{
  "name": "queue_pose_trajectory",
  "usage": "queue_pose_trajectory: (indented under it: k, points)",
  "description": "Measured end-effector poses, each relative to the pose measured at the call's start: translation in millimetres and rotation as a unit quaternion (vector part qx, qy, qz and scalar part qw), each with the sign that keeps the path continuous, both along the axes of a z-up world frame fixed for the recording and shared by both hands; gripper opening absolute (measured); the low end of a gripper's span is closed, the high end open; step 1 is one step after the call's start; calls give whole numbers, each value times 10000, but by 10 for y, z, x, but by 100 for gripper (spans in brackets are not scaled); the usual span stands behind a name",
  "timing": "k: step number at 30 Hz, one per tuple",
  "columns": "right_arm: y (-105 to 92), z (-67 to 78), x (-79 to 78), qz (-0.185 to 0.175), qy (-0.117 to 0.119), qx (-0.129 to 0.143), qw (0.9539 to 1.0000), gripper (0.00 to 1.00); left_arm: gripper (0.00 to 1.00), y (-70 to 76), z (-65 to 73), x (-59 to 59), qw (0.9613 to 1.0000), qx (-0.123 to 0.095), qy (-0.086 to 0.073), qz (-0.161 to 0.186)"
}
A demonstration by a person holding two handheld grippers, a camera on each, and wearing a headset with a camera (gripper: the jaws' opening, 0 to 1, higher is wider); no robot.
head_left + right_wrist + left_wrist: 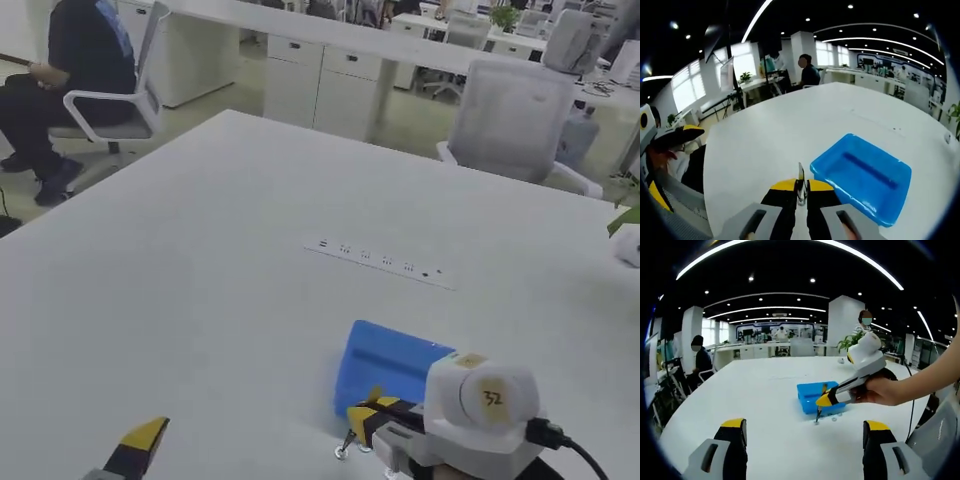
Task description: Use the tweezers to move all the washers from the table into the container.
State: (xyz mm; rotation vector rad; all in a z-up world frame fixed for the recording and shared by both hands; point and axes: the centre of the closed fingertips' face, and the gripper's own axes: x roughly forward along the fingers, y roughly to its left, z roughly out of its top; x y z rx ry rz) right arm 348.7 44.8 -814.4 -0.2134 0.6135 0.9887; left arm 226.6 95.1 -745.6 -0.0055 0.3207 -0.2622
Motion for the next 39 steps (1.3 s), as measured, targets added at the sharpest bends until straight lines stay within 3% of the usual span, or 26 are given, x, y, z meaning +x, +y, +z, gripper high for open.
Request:
queue_pose_trajectory:
  k: [4,6,14,20,26,31,39]
  points:
    - [1,14,7,23,-82,-46,10000,3,99,25,-39,-2,9999,69,103,32]
    - [5,26,11,41,-110,-43,9999,3,99,23,-9,1,10000,-19,36,31]
    - [-1,-13,-9,56,-144,-86,9998,3,99,26,-40,-5,9999,93,100,30]
    - [-39,-26,5,35,-413,-298,9987,2,99,30,-58,-6,9998,104,148,26]
    - [-37,-30,-10,76,-373,-333,9987,1,99,-3,-91,-22,9993,319,187,-68]
    - [-41,-21,-14,57,-264,-400,9988,0,99,7,-90,-24,9992,360,186,-71]
    - [-91,207,-76,163,-410,-374,9983,0,99,23,-95,-24,9992,351,204,-46]
